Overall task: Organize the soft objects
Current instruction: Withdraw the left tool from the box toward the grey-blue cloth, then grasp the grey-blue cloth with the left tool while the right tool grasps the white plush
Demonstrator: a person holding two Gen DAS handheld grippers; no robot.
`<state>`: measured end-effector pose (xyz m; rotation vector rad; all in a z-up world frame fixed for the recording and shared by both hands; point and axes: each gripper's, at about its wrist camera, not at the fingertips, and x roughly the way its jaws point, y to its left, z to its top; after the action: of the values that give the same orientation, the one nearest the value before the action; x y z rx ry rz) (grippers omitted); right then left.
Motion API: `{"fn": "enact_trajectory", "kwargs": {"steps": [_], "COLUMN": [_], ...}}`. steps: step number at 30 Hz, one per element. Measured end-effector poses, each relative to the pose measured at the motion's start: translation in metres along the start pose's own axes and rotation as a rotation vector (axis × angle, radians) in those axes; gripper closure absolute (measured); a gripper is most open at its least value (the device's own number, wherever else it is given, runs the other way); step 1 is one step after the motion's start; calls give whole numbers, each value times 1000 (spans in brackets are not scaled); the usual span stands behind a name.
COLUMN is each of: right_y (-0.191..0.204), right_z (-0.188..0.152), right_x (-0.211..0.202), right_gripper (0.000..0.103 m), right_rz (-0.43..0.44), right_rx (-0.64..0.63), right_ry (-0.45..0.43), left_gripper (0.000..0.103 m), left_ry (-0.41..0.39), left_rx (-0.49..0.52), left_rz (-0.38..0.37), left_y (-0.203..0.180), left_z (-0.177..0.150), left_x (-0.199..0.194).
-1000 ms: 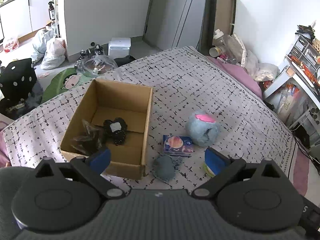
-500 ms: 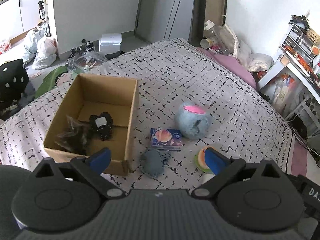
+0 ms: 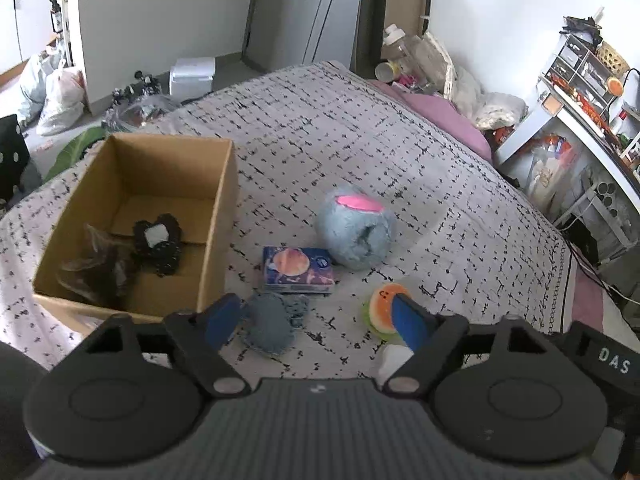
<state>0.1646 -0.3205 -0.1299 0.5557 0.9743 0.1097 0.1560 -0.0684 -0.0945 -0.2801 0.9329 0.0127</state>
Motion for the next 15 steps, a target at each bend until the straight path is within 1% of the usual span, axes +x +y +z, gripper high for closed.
{"fn": "enact_trajectory", "kwargs": {"steps": [1,3,5,7,12,15], "right_y": [-2,-6,-8,-10,-8,-9], "right_z": [0,0,-1,-2,-5,-4], "right_x": [3,10,16,23,39,47], "right_gripper": [11,12,16,20,23,24], "right_rz": [6,9,12,17,-17,-26], "right_rx": [16,58,92,118,127,147], "right_ry": [11,32,56,78,105,117], "left_gripper": [29,30,32,36,38,48], "left_ry": [4,9,18,38,91,105], "left_rx": [2,10,10,5,5,14], "left_rz": [0,-7,-14,-18,-2,4], "left_y": [-1,-4,-6,-7,-5,-4], "left_z": [0,-1,-1,-1,-5,-8], "left_x": [2,6,12,21,43,52]}}
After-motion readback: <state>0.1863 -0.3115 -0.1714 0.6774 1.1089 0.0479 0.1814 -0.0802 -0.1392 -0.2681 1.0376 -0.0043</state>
